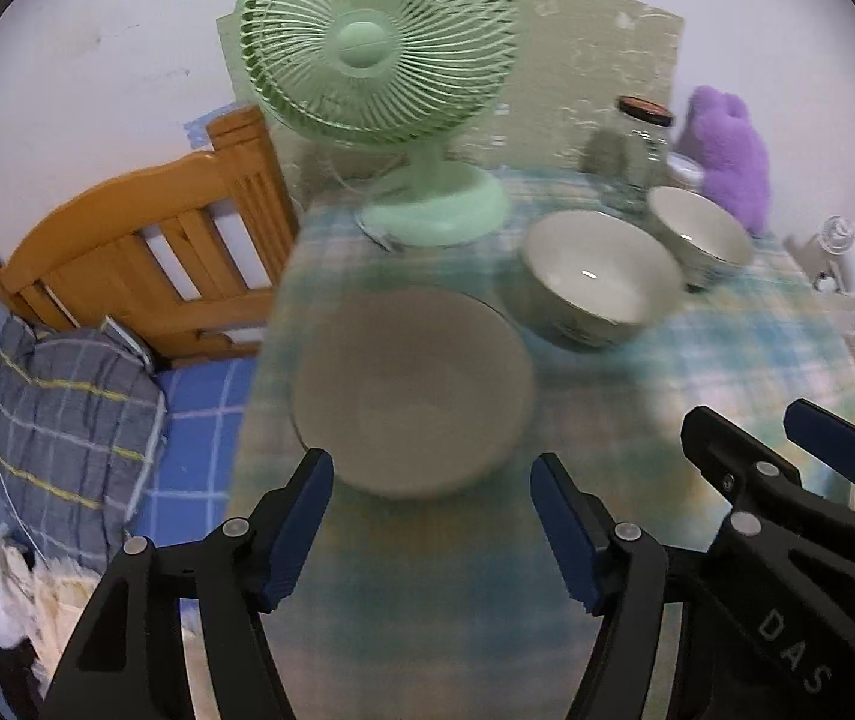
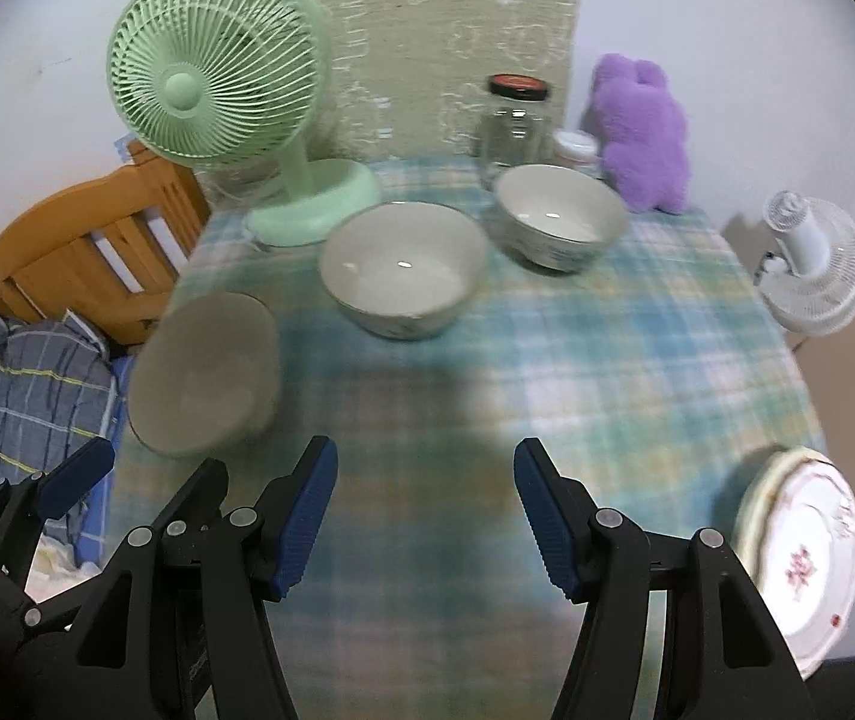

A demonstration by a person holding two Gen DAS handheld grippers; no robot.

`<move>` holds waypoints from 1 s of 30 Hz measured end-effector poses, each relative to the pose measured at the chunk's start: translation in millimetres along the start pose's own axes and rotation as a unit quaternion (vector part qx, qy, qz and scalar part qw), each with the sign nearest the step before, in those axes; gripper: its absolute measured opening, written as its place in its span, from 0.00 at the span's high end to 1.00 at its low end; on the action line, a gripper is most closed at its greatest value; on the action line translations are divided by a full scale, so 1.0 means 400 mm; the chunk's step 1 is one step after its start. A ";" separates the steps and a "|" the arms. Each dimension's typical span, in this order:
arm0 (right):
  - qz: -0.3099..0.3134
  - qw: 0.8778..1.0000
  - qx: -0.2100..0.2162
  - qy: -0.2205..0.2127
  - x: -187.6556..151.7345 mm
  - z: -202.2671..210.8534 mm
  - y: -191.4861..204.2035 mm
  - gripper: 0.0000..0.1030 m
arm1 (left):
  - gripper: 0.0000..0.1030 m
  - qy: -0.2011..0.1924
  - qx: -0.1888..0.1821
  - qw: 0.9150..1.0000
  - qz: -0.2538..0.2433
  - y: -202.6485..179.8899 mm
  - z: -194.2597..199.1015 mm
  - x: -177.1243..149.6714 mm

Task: Organize plates and bowls
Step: 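Move both tools to the smoky grey glass plate beside the fan, then grip the grey glass plate rim with the right tool while the left tool grips it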

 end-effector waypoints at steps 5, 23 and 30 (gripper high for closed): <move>-0.008 1.000 0.015 -0.008 0.051 -0.054 0.080 0.37 | 0.38 -0.006 0.008 1.000 0.001 0.069 -0.054 0.046; 0.005 0.999 0.022 0.025 0.115 -0.244 0.236 0.57 | 0.64 0.034 -0.011 0.999 0.005 0.153 -0.236 0.077; 0.009 0.999 0.015 0.040 0.110 -0.281 0.243 0.78 | 0.77 0.043 -0.006 0.999 0.005 0.152 -0.256 0.070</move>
Point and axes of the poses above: each gripper's, at about its wrist camera, not at the fingertips, and z roughly against the way its jaws point, y to its left, x to its top, the point moved 7 cm from there along -z, roughly the way its jaws point, and after that the axes turned 5 degrees about -z, right-handed, at the moved point
